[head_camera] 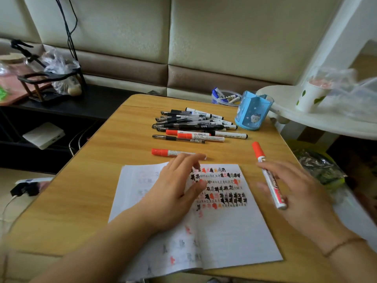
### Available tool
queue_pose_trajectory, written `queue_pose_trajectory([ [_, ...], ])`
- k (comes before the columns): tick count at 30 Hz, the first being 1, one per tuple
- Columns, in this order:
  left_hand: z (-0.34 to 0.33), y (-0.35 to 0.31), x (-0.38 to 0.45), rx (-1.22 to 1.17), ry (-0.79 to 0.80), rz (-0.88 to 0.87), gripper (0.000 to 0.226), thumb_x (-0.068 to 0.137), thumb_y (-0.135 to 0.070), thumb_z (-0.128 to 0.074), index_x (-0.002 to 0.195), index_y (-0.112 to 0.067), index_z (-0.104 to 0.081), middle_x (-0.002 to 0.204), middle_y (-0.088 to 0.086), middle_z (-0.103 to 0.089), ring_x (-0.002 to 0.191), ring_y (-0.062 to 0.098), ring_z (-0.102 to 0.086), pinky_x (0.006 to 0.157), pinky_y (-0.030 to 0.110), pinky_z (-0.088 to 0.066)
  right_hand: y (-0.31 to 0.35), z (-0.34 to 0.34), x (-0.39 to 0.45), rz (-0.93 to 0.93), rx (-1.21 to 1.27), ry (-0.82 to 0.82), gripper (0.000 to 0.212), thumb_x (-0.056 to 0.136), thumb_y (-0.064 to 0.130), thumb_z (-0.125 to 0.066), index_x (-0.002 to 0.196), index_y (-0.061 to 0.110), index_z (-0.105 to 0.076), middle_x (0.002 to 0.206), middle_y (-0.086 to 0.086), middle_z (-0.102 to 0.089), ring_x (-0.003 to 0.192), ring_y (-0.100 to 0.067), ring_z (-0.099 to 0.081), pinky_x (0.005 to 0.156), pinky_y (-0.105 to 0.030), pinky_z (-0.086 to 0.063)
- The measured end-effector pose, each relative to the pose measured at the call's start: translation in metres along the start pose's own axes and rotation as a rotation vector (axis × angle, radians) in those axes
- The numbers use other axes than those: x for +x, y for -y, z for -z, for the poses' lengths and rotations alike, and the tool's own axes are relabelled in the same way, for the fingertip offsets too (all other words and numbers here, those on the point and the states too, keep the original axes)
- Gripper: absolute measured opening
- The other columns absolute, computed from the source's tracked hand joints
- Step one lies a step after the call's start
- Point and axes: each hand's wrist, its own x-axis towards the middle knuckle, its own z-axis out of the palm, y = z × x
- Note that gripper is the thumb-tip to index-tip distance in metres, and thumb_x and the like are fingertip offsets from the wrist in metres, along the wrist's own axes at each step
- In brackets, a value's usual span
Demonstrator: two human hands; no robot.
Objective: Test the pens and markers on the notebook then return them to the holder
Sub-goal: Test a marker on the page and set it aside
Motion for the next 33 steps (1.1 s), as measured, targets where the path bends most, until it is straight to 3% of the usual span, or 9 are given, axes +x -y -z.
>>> queue_pose_trajectory([
  [3, 0.000, 0.003, 0.001, 0.046, 0.018, -0.021, 0.041, 0.094, -0.042, -0.046, 0.133, -0.029, -0.046, 0.127, -0.016, -0.043, 0.122, 0.003, -0.039, 0.104, 0.033, -0.036, -0.025, -0.009, -0.006, -0.053, -0.337, 0.302, 0.064, 0.085, 0.017, -0.062, 0.140, 0.041, -0.039, 0.135, 0.010, -0.052, 0.118, -0.012, -0.048, 0.069, -0.019, -0.043],
  [6, -0.001, 0.004, 0.002, 0.064, 0.023, -0.030, 0.037, 0.094, -0.041, -0.048, 0.129, -0.030, -0.049, 0.126, -0.015, -0.044, 0.122, 0.006, -0.040, 0.102, 0.036, -0.037, -0.032, -0.011, -0.010, -0.094, -0.316, 0.429, 0.058, 0.099, 0.025, -0.037, 0.146, 0.049, -0.013, 0.147, 0.021, -0.033, 0.132, -0.003, -0.030, 0.097, -0.024, -0.042],
  [8, -0.001, 0.005, 0.002, 0.070, 0.028, -0.024, 0.036, 0.093, -0.041, -0.049, 0.127, -0.031, -0.050, 0.124, -0.015, -0.044, 0.121, 0.007, -0.039, 0.102, 0.036, -0.038, -0.031, -0.009, -0.007, -0.135, -0.226, 0.391, 0.054, 0.099, 0.024, -0.038, 0.144, 0.049, -0.020, 0.141, 0.023, -0.039, 0.128, -0.001, -0.033, 0.098, -0.023, -0.040],
  [11, -0.001, 0.006, 0.002, 0.090, 0.042, -0.007, 0.036, 0.091, -0.044, -0.050, 0.125, -0.032, -0.053, 0.122, -0.015, -0.044, 0.119, 0.008, -0.039, 0.102, 0.036, -0.037, -0.034, -0.010, -0.005, -0.153, -0.112, 0.347, 0.052, 0.097, 0.016, -0.045, 0.139, 0.046, -0.036, 0.122, 0.027, -0.050, 0.116, -0.002, -0.046, 0.086, -0.022, -0.042],
  [15, -0.001, 0.007, 0.000, 0.118, 0.070, 0.003, 0.033, 0.091, -0.045, -0.050, 0.121, -0.033, -0.057, 0.116, -0.017, -0.043, 0.116, 0.007, -0.037, 0.102, 0.035, -0.034, -0.044, -0.018, 0.003, -0.226, 0.005, 0.249, 0.042, 0.096, 0.011, -0.045, 0.131, 0.034, -0.052, 0.106, 0.019, -0.059, 0.102, -0.007, -0.056, 0.079, -0.020, -0.042],
  [17, -0.001, 0.007, 0.000, 0.125, 0.076, 0.002, 0.032, 0.091, -0.045, -0.049, 0.120, -0.034, -0.057, 0.115, -0.018, -0.043, 0.115, 0.007, -0.037, 0.102, 0.034, -0.034, -0.049, -0.021, 0.010, -0.255, 0.033, 0.224, 0.037, 0.096, 0.012, -0.047, 0.128, 0.029, -0.056, 0.104, 0.015, -0.062, 0.098, -0.008, -0.058, 0.077, -0.021, -0.045],
  [20, -0.001, 0.006, 0.000, 0.126, 0.084, 0.003, 0.031, 0.091, -0.045, -0.050, 0.119, -0.035, -0.057, 0.115, -0.018, -0.043, 0.114, 0.007, -0.036, 0.102, 0.034, -0.034, -0.051, -0.024, 0.022, -0.306, 0.065, 0.222, 0.034, 0.096, 0.013, -0.050, 0.126, 0.027, -0.057, 0.103, 0.012, -0.063, 0.093, -0.003, -0.056, 0.071, -0.011, -0.039],
  [29, -0.001, 0.007, -0.001, 0.134, 0.077, -0.005, 0.026, 0.091, -0.046, -0.048, 0.112, -0.035, -0.059, 0.112, -0.018, -0.045, 0.112, 0.008, -0.038, 0.100, 0.035, -0.035, -0.050, -0.028, 0.052, -0.324, 0.087, 0.289, 0.033, 0.095, 0.013, -0.053, 0.126, 0.023, -0.058, 0.108, 0.007, -0.062, 0.096, -0.008, -0.054, 0.070, -0.007, -0.033],
  [33, -0.001, 0.007, -0.001, 0.128, 0.081, -0.006, 0.023, 0.093, -0.045, -0.050, 0.111, -0.035, -0.059, 0.112, -0.018, -0.045, 0.112, 0.007, -0.037, 0.100, 0.034, -0.034, -0.050, -0.029, 0.063, -0.305, 0.076, 0.286, 0.031, 0.095, 0.013, -0.053, 0.123, 0.022, -0.061, 0.105, 0.005, -0.063, 0.096, -0.012, -0.056, 0.075, -0.014, -0.038],
])
